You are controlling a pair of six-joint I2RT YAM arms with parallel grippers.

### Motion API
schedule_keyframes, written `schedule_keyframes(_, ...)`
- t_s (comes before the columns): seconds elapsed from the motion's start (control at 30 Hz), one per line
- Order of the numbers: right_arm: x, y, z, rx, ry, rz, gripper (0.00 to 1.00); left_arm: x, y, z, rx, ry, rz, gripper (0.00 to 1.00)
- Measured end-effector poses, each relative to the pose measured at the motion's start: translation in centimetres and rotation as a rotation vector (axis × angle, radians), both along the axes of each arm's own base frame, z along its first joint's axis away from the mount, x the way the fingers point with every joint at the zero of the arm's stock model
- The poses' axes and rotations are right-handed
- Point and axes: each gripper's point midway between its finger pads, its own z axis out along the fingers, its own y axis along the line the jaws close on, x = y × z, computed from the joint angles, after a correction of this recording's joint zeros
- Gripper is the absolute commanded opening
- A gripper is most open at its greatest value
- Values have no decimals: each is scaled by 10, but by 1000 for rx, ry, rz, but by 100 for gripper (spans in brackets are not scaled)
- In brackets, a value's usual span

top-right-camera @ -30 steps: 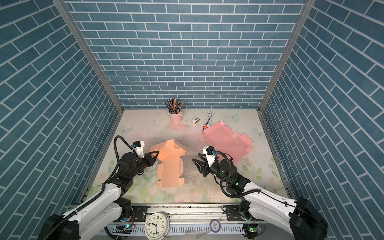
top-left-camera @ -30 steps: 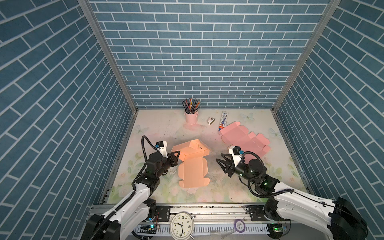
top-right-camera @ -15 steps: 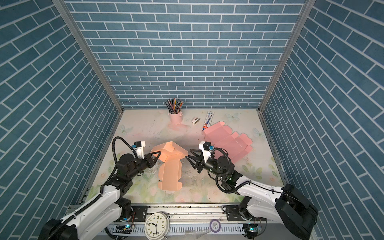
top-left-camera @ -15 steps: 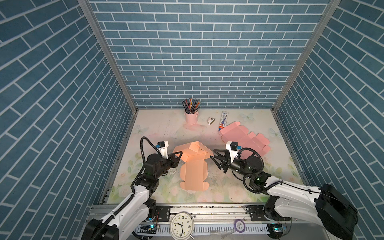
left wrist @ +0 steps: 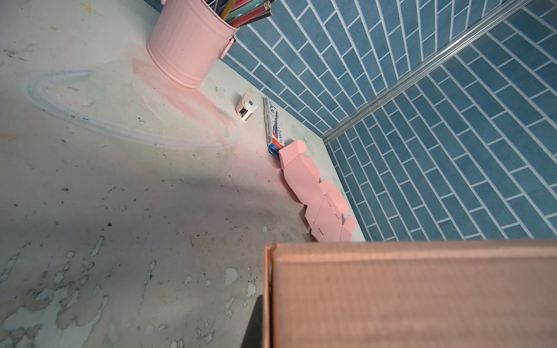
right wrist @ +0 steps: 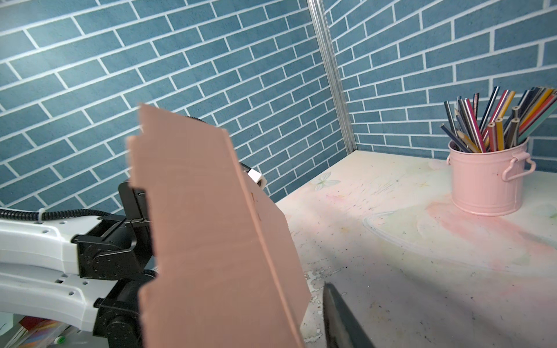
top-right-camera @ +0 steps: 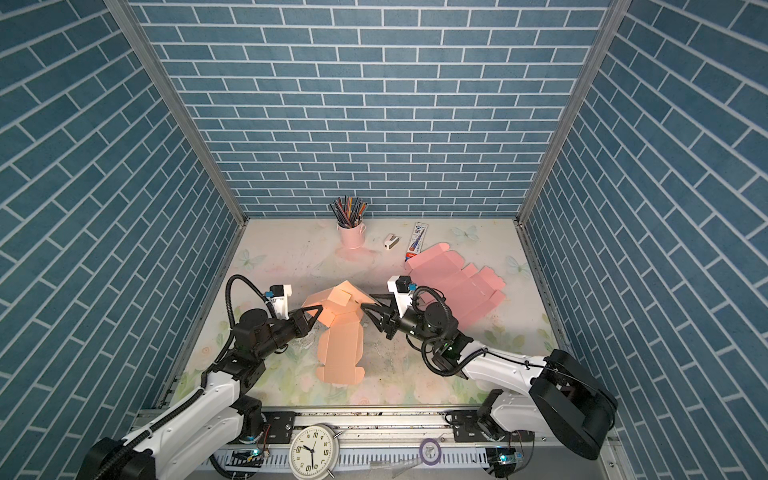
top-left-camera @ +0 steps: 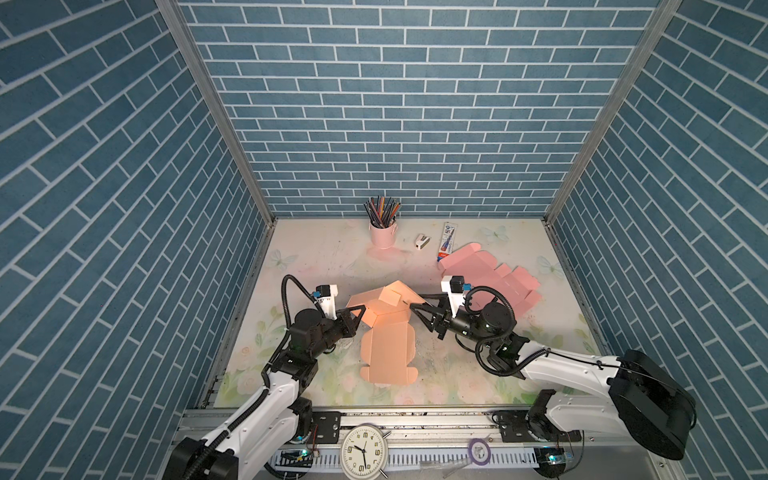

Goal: Fold the paper box

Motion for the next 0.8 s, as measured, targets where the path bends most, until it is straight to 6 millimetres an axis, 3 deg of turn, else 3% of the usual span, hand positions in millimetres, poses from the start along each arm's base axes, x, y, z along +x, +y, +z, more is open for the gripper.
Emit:
schedule_keyframes(0.4,8,13,-13,-84,55,6,37,1,1,-4,12,8,7,0)
schedule_keyframes(0.57,6,17,-24,-146,69,9,36,-1,3,-16,23,35,16,0)
schedule_keyframes(0.8,7,14,-38,-241,80,-6,43,-1,6,-26,39,58,31,0)
